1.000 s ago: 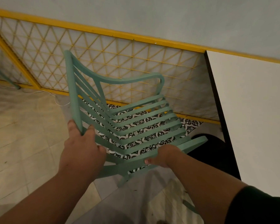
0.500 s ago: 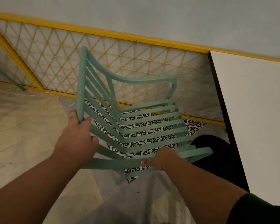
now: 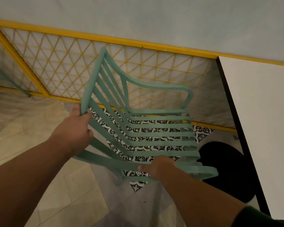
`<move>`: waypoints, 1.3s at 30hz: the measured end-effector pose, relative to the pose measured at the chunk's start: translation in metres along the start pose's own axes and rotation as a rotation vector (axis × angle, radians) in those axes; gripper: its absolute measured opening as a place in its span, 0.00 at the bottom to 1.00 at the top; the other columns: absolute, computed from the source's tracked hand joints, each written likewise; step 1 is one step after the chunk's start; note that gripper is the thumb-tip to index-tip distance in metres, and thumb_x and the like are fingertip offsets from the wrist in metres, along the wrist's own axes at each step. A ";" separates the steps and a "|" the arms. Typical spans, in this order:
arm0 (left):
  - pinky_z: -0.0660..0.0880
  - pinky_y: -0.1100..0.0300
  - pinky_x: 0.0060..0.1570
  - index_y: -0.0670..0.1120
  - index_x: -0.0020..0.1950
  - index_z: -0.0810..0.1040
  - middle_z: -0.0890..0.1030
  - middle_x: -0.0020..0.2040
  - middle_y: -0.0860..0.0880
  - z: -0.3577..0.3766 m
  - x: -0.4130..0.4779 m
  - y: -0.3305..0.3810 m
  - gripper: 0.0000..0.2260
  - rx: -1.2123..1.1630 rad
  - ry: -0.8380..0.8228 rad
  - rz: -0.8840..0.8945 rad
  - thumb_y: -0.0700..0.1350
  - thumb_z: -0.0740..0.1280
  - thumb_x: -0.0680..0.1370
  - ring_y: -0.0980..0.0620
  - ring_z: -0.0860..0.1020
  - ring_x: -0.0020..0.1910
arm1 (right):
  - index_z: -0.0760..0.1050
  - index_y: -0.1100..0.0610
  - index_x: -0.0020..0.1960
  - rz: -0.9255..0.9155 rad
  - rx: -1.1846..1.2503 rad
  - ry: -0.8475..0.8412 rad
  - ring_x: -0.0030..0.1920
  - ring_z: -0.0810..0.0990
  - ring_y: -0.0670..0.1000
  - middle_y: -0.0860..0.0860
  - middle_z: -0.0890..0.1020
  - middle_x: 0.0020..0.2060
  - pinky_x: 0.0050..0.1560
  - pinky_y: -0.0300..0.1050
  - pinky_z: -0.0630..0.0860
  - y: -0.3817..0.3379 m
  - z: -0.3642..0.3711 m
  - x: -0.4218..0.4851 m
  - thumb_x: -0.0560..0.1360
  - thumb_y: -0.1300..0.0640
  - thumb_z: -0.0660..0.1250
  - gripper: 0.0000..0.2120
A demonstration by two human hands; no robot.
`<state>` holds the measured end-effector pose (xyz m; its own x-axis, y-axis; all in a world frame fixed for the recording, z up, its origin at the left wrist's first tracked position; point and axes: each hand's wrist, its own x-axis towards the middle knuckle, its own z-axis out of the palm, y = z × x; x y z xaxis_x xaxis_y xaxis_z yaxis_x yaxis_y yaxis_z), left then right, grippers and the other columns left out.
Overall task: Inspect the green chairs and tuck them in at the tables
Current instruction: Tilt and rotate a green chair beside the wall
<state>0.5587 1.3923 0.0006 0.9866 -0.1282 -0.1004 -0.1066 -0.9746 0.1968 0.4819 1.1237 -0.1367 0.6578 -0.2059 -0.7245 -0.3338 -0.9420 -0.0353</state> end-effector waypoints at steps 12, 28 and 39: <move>0.77 0.45 0.62 0.49 0.76 0.70 0.49 0.80 0.49 -0.008 0.037 -0.014 0.26 0.037 -0.007 0.067 0.41 0.63 0.76 0.42 0.75 0.65 | 0.79 0.61 0.61 0.083 0.177 0.011 0.53 0.83 0.58 0.58 0.84 0.52 0.60 0.56 0.80 -0.025 0.006 0.016 0.65 0.18 0.64 0.48; 0.63 0.42 0.69 0.39 0.72 0.72 0.69 0.71 0.35 -0.034 0.012 -0.015 0.30 -0.051 0.062 0.106 0.52 0.62 0.73 0.34 0.68 0.68 | 0.78 0.58 0.60 -0.057 0.320 0.008 0.64 0.78 0.59 0.58 0.80 0.59 0.62 0.50 0.73 0.006 -0.047 -0.078 0.85 0.38 0.54 0.25; 0.70 0.46 0.70 0.48 0.78 0.68 0.74 0.74 0.43 -0.099 -0.095 -0.058 0.25 -0.153 -0.146 0.298 0.52 0.64 0.81 0.43 0.74 0.68 | 0.73 0.56 0.75 -0.117 0.450 0.230 0.71 0.74 0.59 0.56 0.75 0.73 0.70 0.52 0.69 -0.006 -0.058 -0.219 0.83 0.36 0.57 0.30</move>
<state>0.4836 1.4790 0.0957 0.8860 -0.4379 -0.1526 -0.3560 -0.8531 0.3813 0.3793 1.1594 0.0621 0.8224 -0.2069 -0.5300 -0.4736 -0.7652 -0.4361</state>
